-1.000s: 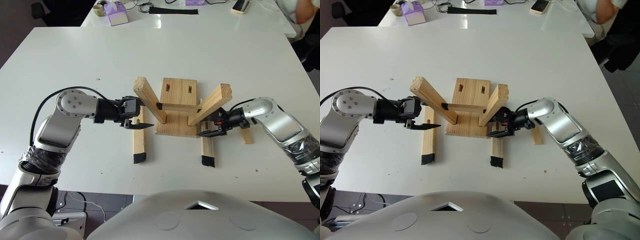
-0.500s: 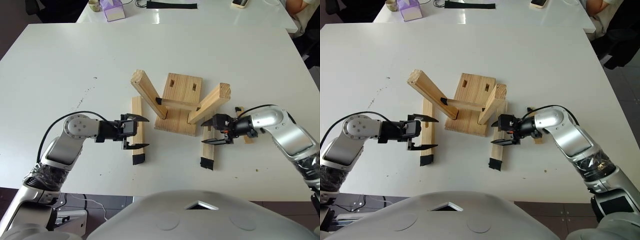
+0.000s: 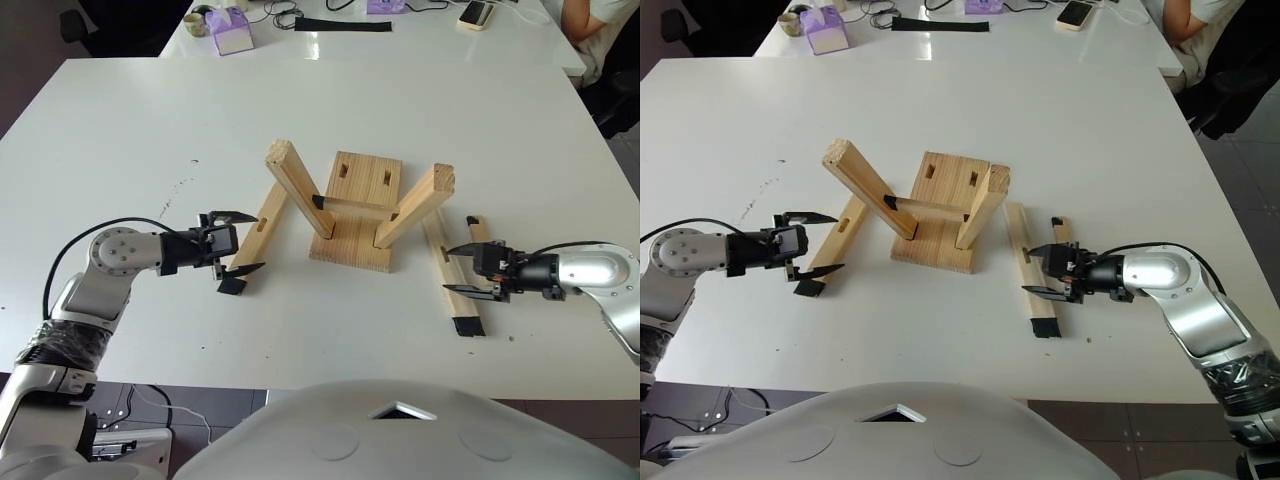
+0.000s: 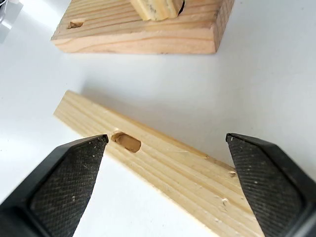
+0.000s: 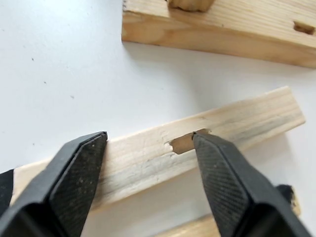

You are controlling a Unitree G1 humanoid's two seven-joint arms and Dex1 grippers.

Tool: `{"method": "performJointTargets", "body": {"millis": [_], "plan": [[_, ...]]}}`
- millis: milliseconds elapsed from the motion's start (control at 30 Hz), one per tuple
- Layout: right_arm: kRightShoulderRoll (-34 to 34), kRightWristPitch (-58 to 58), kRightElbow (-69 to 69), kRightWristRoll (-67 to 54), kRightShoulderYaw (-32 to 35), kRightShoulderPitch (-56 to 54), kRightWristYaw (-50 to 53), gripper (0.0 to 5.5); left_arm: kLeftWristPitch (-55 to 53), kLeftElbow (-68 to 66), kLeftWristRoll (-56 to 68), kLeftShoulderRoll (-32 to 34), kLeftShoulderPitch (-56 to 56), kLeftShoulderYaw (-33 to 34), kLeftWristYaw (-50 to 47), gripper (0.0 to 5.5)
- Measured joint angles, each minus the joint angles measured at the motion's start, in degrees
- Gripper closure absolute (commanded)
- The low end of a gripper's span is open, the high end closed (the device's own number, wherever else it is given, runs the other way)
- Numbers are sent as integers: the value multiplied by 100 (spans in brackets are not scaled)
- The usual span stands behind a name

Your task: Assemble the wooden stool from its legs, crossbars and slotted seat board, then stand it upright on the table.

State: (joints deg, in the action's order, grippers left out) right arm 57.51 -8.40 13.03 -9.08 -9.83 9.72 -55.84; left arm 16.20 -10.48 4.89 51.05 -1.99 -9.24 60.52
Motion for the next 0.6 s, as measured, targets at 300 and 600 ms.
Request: {"method": "performJointTargets", "body": {"millis": [300, 600], "plan": [[-107, 147, -220, -7, 351, 293, 382, 233, 64, -316, 82, -12, -143, -13, -48, 107], [-186, 107, -186, -16, 368, 327, 492, 233, -657, -170, 41, -390, -145, -16, -410, 107]]}}
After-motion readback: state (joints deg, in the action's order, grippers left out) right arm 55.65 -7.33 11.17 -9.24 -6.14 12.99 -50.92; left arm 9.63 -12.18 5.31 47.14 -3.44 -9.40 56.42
